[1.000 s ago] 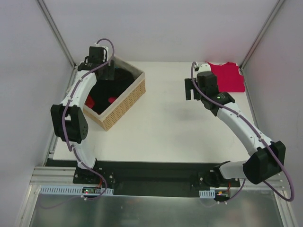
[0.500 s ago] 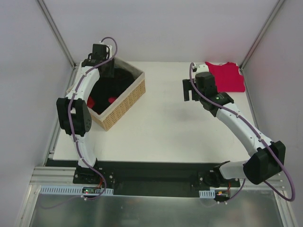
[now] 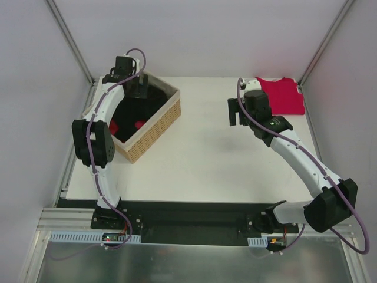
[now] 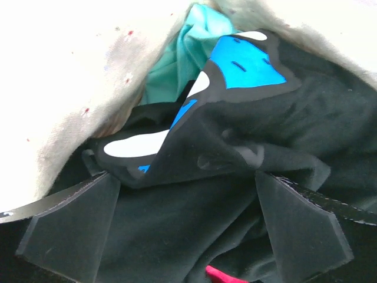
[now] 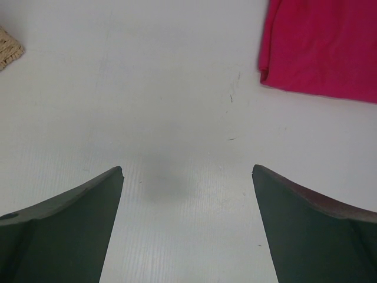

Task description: Fold and stack the t-shirts

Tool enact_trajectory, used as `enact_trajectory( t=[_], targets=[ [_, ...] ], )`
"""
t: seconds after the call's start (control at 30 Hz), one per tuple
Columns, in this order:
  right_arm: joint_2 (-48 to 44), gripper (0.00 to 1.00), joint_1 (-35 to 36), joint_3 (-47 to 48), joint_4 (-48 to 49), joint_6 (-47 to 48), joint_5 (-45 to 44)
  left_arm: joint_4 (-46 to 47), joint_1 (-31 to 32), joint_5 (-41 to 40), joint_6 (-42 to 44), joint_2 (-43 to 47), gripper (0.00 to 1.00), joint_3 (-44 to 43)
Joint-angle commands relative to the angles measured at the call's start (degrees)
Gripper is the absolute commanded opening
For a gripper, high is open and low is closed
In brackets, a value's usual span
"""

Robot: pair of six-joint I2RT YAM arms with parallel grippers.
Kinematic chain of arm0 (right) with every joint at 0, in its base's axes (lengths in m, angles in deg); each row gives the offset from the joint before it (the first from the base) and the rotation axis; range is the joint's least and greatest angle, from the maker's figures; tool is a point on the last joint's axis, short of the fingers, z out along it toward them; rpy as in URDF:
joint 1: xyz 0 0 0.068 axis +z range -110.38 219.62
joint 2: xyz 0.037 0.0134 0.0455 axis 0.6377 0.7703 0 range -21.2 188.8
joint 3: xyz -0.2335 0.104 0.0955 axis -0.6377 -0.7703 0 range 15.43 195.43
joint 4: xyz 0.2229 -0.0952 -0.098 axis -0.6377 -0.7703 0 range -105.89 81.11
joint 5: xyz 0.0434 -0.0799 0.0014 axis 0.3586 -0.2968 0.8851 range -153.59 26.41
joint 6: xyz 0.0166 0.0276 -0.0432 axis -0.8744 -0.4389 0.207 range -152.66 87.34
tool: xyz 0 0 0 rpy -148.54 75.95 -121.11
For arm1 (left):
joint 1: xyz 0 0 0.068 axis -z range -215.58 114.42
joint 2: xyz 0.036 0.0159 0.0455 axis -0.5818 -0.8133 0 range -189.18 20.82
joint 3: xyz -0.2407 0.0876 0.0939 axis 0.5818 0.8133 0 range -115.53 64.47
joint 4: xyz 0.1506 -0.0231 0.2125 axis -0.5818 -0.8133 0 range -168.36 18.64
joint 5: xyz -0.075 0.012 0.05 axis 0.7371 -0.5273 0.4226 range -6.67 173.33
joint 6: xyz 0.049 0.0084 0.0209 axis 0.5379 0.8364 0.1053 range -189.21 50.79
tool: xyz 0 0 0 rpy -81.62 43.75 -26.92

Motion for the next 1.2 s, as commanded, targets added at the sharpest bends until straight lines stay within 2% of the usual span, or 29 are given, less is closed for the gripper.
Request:
enact_trajectory(
  t=[0.0,0.23,0.6,0.77,0.93,1.17],
  targets=[
    [-1.19,0.96,0.42,0.25,1.3,0.07,0.83,-0.45,-0.25,4.41,-0.07,2.57,0.99,-3.7],
    [-0.49,0.96,0.77,0.77,1.3,0.16,1.0,-1.77,-0.16,4.06,1.69,2.93,0.99,-6.78],
    [-1.72,0.96,1.04,0.25,1.13,0.77,0.39,-1.95,-0.25,2.92,1.69,-3.49,0.99,-8.98],
    [-1.46,0.96,1.12,0.6,1.13,0.77,0.74,-3.17,-0.25,3.88,1.43,-4.28,0.99,-12.84],
    [-0.93,0.96,1.21,0.34,1.39,0.69,1.27,-4.23,-0.25,0.64,2.3,0.19,0.99,-13.82],
    [-0.14,0.96,1.74,0.25,1.65,0.25,2.06,-4.32,-0.33,-2.08,5.11,10.56,0.99,-8.72]
  ],
)
